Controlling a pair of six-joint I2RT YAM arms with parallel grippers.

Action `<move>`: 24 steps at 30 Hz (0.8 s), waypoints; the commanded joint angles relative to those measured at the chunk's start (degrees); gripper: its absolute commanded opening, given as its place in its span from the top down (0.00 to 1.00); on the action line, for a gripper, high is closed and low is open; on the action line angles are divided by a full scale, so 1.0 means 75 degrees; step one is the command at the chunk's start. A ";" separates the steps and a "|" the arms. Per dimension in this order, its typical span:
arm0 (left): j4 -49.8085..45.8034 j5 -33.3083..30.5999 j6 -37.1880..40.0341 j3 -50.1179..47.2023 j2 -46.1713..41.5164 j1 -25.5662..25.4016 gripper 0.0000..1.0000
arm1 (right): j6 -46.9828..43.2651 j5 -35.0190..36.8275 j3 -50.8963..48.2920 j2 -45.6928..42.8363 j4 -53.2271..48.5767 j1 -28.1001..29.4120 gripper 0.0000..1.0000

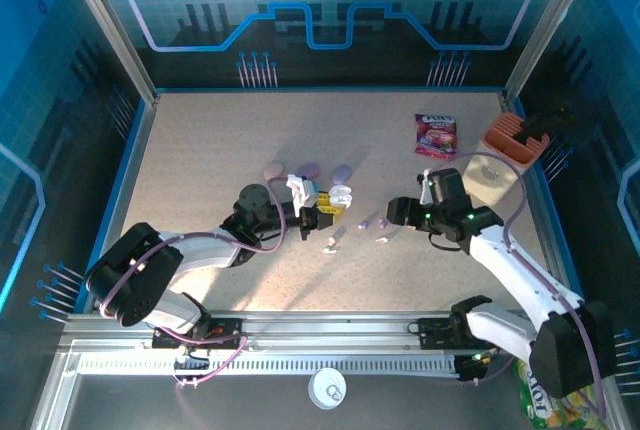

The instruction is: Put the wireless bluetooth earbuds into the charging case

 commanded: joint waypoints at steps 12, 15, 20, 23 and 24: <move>0.0607 0.0218 0.0198 -0.0863 -0.0484 0.0672 0.91 | 0.0983 0.0420 0.0037 0.2173 0.0955 0.0814 0.32; 0.0574 0.0236 0.0267 -0.0895 -0.0528 0.0672 0.91 | 0.1369 0.0508 -0.0009 0.2350 0.0802 0.0800 0.37; 0.0209 0.0295 0.0439 -0.0836 -0.0555 0.0675 0.90 | 0.2014 0.0360 -0.0297 0.2421 0.1063 0.0833 0.48; 0.0156 0.0298 0.0481 -0.0809 -0.0531 0.0675 0.90 | 0.2245 0.0181 -0.0428 0.2411 0.1242 0.0861 0.50; 0.0138 0.0306 0.0492 -0.0799 -0.0531 0.0677 0.90 | 0.2293 0.0151 -0.0457 0.2428 0.1271 0.0872 0.50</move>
